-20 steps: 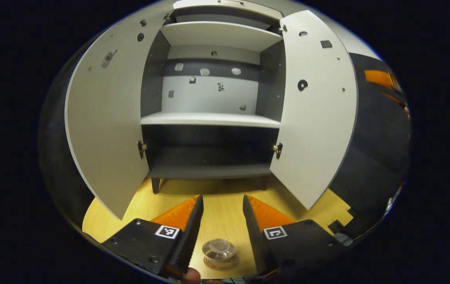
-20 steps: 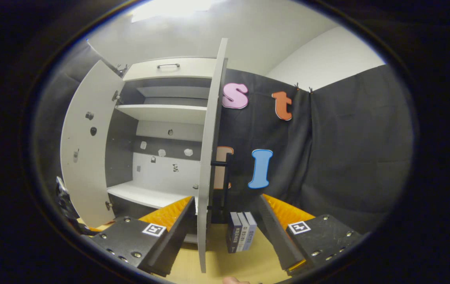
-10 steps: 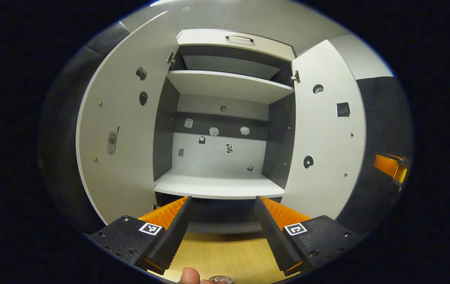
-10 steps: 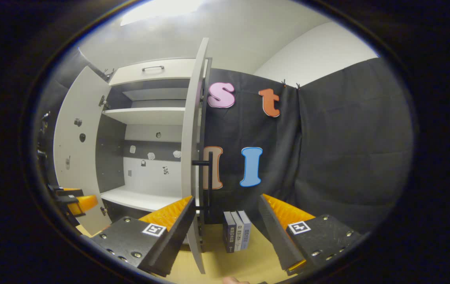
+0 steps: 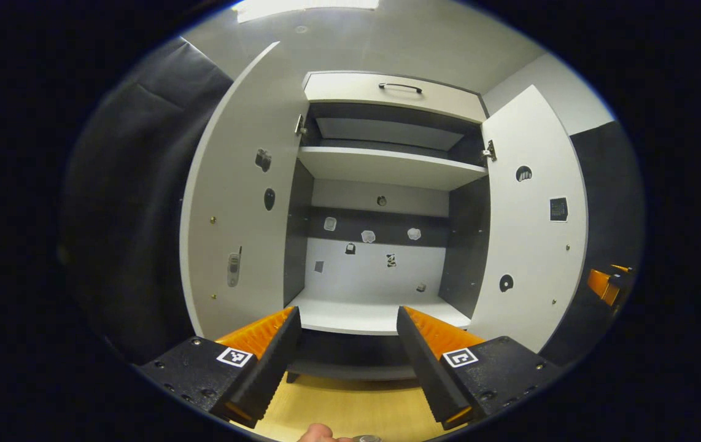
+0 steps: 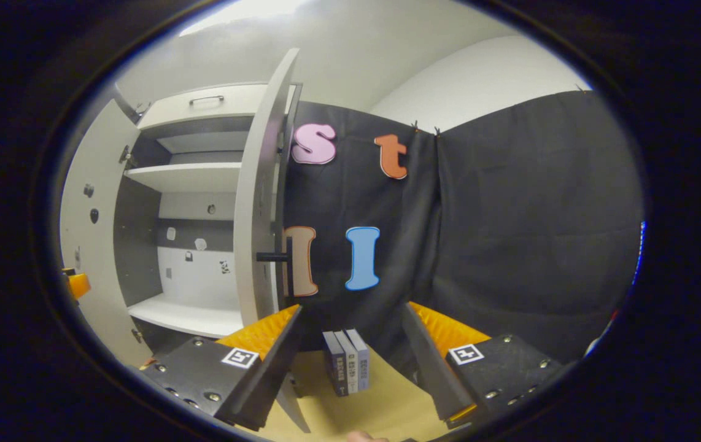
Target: Grasp the bottle in the cabinet with the left hand and place it on the coaster, then close the right door with the right hand and the left door with the left hand.
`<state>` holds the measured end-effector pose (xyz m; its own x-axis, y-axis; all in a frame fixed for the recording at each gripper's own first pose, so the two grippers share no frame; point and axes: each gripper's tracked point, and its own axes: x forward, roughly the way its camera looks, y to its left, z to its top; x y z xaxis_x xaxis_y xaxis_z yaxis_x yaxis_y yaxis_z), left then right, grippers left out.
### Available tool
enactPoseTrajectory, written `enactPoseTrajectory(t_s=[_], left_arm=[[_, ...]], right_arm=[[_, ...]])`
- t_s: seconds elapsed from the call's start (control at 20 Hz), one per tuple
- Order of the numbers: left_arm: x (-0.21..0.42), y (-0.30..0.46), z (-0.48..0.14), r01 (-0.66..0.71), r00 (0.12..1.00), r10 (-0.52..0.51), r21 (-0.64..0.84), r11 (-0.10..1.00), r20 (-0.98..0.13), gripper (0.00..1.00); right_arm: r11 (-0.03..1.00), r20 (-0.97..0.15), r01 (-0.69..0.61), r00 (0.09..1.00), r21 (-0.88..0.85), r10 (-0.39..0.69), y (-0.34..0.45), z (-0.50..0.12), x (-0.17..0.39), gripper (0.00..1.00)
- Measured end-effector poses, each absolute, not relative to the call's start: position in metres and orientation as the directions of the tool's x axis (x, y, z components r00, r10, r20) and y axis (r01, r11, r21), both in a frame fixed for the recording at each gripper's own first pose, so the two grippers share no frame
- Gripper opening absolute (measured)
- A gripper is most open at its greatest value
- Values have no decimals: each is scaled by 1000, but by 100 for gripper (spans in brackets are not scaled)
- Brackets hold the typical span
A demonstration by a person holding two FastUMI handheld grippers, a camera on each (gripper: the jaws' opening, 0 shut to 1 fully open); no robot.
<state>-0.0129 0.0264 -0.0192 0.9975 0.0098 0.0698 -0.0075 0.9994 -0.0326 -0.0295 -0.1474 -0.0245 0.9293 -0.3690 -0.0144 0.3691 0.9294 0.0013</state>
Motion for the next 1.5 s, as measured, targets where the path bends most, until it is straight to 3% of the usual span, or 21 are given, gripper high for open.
enactPoseTrajectory(t_s=[0.05,0.15,0.2,0.4,0.45,0.95,1.45,1.5], left_arm=[[-15,31,-22,-19,998,21,-31,999,62,96],[-19,41,-29,-43,998,44,-30,999,44,93],[-21,44,-32,-52,998,53,-33,998,34,93],[-27,57,-38,-80,997,81,-62,995,15,97],[-28,62,-39,-87,996,88,-68,994,10,97],[-43,80,-44,-114,993,112,-179,977,-23,97],[-85,159,-41,-297,955,298,-136,945,-13,97],[-89,167,-42,-316,948,316,-135,939,-17,93]], right_arm=[[933,-19,360,933,8,-360,-144,-26,-26,97],[941,-24,337,941,19,-336,-134,-27,-20,94],[946,-28,324,946,23,-324,-130,-28,-17,97],[946,-17,324,946,-1,-324,-129,-27,-14,93],[949,-15,314,949,-2,-314,-126,-26,-13,96],[991,15,134,991,-6,-134,-57,-15,-2,95],[997,-6,-70,997,33,70,43,-24,44,96],[994,-11,-102,995,37,102,57,-27,48,96]])
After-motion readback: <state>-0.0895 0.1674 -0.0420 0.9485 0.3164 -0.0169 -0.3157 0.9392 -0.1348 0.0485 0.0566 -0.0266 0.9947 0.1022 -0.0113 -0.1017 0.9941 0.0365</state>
